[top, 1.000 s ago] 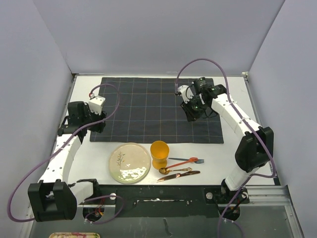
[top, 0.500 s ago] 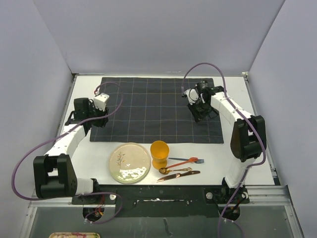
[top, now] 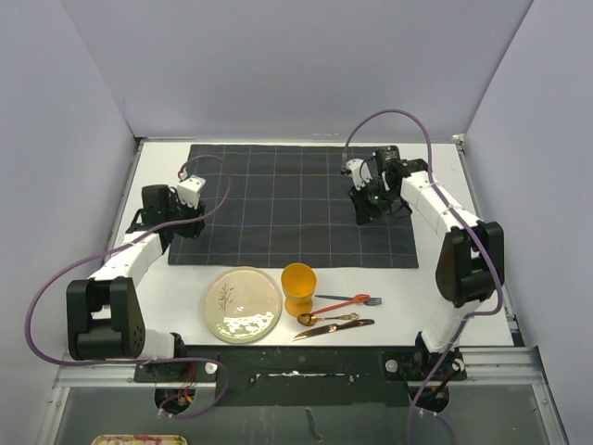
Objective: Set the dinner table for one person
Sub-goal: Flatten out the napkin at the center of the board.
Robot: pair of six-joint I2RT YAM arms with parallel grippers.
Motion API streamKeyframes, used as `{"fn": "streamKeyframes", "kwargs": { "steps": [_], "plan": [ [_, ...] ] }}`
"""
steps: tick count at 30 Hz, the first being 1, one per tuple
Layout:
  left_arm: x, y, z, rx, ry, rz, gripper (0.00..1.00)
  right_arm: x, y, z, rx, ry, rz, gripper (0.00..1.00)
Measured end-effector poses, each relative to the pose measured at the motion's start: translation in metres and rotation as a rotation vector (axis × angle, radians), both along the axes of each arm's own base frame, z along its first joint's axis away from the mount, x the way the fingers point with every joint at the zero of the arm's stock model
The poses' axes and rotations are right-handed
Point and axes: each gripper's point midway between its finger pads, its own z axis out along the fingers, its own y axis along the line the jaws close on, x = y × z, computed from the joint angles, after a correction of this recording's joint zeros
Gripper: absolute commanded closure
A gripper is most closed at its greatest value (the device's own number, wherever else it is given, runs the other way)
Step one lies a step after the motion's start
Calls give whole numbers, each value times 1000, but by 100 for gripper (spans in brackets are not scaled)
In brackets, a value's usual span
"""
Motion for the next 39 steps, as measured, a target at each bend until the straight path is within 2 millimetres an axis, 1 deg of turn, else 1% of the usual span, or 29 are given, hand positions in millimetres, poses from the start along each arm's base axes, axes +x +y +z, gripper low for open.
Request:
{"fn": "streamKeyframes", "kwargs": {
  "steps": [2, 5, 6, 8, 12, 17, 20, 23, 26, 29, 32, 36, 39],
  "plan": [
    [-4, 0, -6, -4, 12, 3, 63, -9, 15, 12, 32, -33, 60, 84],
    [-11, -2, -17, -8, 35, 3, 63, -22, 29, 28, 57, -77, 125, 84],
    [-12, -2, -20, -8, 37, 3, 64, -23, 30, 30, 57, -86, 132, 84],
    [-15, -3, -24, -9, 44, 1, 64, -23, 27, 30, 42, -101, 128, 84],
    [-16, -5, -26, -6, 48, -5, 66, -19, 12, 16, -28, -96, 82, 88],
    [-12, -3, -24, 8, 34, -1, 66, -5, 0, 4, -94, -107, 24, 89],
    [-4, -2, -15, 16, 7, 1, 67, 6, -7, -2, -125, -113, -12, 90],
    [13, -1, -1, 21, -34, 3, 67, 20, -12, -8, -142, -109, -46, 90],
    [32, -1, 5, 23, -62, 3, 67, 36, -19, -13, -149, -113, -83, 91],
    [44, 0, -1, 26, -55, 1, 69, 46, -26, -16, -155, -114, -111, 91],
    [50, 0, -15, 27, -20, -1, 70, 57, -32, -19, -159, -113, -136, 91],
    [52, 0, -32, 27, 21, -3, 70, 70, -35, -23, -159, -112, -154, 91],
    [54, 0, -38, 29, 35, -4, 72, 77, -38, -27, -161, -108, -163, 91]
  ]
}}
